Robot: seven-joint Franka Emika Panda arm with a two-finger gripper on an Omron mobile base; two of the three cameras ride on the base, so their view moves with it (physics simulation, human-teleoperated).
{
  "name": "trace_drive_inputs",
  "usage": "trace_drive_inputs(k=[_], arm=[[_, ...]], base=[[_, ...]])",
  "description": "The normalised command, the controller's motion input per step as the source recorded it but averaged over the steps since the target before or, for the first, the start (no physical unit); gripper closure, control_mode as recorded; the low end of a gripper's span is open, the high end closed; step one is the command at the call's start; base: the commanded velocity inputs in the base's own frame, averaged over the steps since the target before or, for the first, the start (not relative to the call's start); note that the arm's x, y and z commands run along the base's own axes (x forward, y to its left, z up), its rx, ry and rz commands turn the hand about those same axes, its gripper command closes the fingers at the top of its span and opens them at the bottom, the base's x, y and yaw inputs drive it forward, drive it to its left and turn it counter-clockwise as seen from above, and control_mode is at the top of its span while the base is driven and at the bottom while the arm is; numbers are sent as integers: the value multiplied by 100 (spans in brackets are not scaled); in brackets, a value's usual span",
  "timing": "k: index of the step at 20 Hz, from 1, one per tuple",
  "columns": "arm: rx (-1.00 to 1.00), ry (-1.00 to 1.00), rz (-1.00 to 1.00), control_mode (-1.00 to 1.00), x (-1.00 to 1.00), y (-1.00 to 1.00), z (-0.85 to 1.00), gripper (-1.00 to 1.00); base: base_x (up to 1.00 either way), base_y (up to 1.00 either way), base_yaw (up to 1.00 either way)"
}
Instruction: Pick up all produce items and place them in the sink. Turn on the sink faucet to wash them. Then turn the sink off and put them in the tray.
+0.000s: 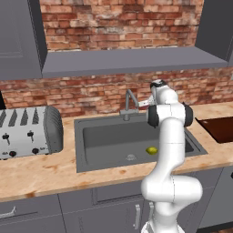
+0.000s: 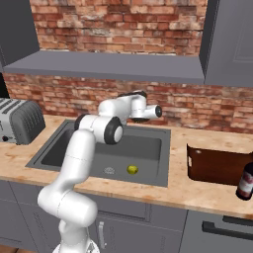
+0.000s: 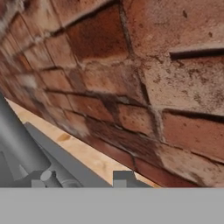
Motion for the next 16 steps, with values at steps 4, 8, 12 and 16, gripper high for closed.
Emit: trace_drive_inputs(k=[4, 8, 12, 16], arm=[[-1, 0, -2, -100, 0, -32, -75, 100], [0, 0, -3, -100, 0, -37, -74, 100], [0, 0, -4, -100, 0, -35, -80, 100], [0, 0, -4, -100, 0, -36, -83, 100]], base=[[0, 0, 0], [0, 0, 0], [0, 0, 0], [0, 0, 0]])
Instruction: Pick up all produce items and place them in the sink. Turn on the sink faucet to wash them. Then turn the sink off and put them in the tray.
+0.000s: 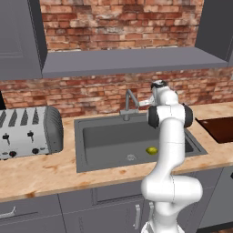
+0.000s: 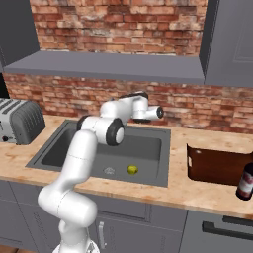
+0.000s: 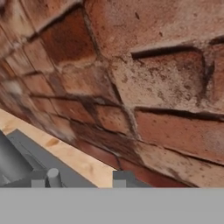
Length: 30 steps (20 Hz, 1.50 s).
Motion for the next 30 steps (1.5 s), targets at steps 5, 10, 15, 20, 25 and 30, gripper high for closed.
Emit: trace_drive_inputs(k=[5, 10, 15, 20, 25, 30], arm=[[0, 0, -4, -100, 0, -33, -86, 100], [0, 0, -4, -100, 0, -25, -81, 100], [-2, 0, -3, -100, 0, -10, -40, 100], [-1, 0, 0, -100, 0, 12, 0, 100], [-4, -12, 2, -100, 0, 50, 0, 100], [-4, -18, 9, -100, 0, 61, 0, 100]], base=[[0, 0, 0], [0, 0, 0], [0, 0, 0], [0, 0, 0], [0, 0, 0], [0, 0, 0]])
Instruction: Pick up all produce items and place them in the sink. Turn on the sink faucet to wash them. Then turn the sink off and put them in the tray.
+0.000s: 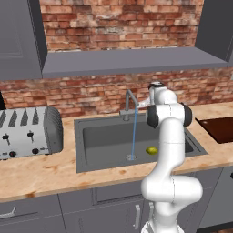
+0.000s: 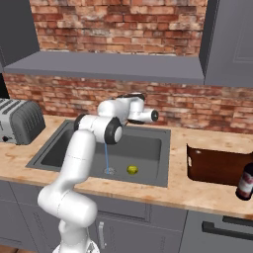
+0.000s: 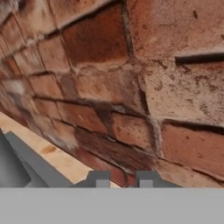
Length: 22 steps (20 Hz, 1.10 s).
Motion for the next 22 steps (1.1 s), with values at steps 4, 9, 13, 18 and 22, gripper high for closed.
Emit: trace_drive_inputs(k=[4, 9, 13, 18, 22], arm=[[-3, -13, 11, -100, 0, 64, 0, 100], [-2, -6, 11, -100, 0, 68, 0, 100], [-4, -3, 11, -100, 0, 72, 0, 100], [-5, -2, 12, -100, 0, 78, 2, 100], [-6, -2, 14, -100, 0, 85, 3, 100]], base=[[0, 0, 0], [0, 0, 0], [0, 0, 0], [0, 0, 0], [0, 0, 0]])
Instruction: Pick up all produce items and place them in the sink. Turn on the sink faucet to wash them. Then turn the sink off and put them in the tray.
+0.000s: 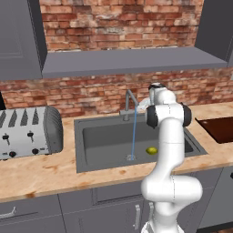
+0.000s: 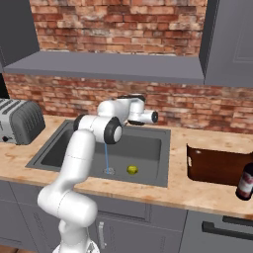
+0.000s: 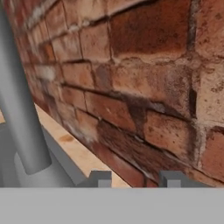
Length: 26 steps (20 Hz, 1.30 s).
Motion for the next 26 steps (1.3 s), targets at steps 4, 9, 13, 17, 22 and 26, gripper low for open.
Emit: trace_drive_inputs(k=[4, 9, 13, 17, 22, 26], arm=[[-6, -3, 15, -100, 0, 91, 3, 100], [-7, -3, 16, -100, -5, 94, 7, 100], [-2, -2, 9, -100, -2, 47, 4, 100], [1, 0, 0, -100, -3, 4, 0, 100], [0, 0, 3, -100, -13, 44, 0, 100], [0, 0, 4, -100, -4, 74, 0, 100]], base=[[0, 0, 0], [0, 0, 0], [0, 0, 0], [0, 0, 0], [0, 0, 0], [0, 0, 0]])
